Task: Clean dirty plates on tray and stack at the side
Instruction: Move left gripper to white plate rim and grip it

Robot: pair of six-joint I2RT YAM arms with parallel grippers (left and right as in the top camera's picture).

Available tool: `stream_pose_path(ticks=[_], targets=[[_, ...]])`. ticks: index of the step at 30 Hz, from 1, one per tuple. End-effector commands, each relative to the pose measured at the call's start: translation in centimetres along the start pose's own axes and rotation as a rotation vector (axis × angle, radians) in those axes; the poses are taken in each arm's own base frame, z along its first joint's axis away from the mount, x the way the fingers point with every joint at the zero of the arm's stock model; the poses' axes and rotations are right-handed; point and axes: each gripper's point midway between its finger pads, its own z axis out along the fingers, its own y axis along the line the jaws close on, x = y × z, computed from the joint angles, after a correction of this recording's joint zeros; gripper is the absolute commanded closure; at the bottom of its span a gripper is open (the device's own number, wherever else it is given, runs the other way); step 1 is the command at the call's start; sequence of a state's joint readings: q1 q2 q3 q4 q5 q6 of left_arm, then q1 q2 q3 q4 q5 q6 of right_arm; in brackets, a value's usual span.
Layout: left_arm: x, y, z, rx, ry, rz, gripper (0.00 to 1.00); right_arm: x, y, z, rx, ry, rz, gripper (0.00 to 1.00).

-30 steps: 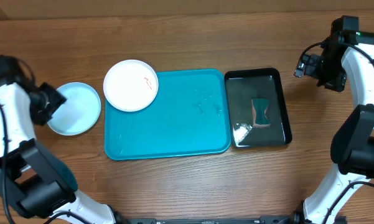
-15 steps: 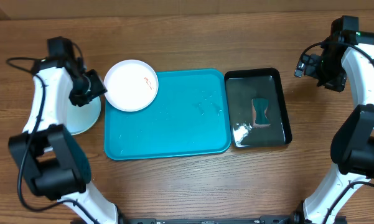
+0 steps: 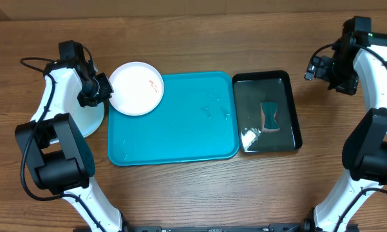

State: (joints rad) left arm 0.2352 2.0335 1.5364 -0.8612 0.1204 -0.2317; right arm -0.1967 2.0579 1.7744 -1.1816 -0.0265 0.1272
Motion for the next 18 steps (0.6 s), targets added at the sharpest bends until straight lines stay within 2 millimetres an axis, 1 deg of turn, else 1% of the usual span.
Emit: stream_pose_path(ticks=[1, 6, 11, 18], targets=[[-0.2, -0.3, 0.2, 0.008, -0.004, 0.032, 0.78, -0.9, 0.0, -1.8, -0.013, -0.053, 0.008, 0.00], [-0.6, -0.7, 0.3, 0.009, -0.027, 0.061, 0.74, -0.9, 0.0, -1.8, -0.013, -0.053, 0.008, 0.00], [-0.8, -1.8, 0.4, 0.015, -0.043, 0.095, 0.72, -0.9, 0.0, -1.8, -0.013, -0.053, 0.008, 0.00], [-0.9, -1.7, 0.5, -0.074, -0.065, 0.127, 0.70, -0.9, 0.0, -1.8, -0.013, -0.053, 0.008, 0.00]])
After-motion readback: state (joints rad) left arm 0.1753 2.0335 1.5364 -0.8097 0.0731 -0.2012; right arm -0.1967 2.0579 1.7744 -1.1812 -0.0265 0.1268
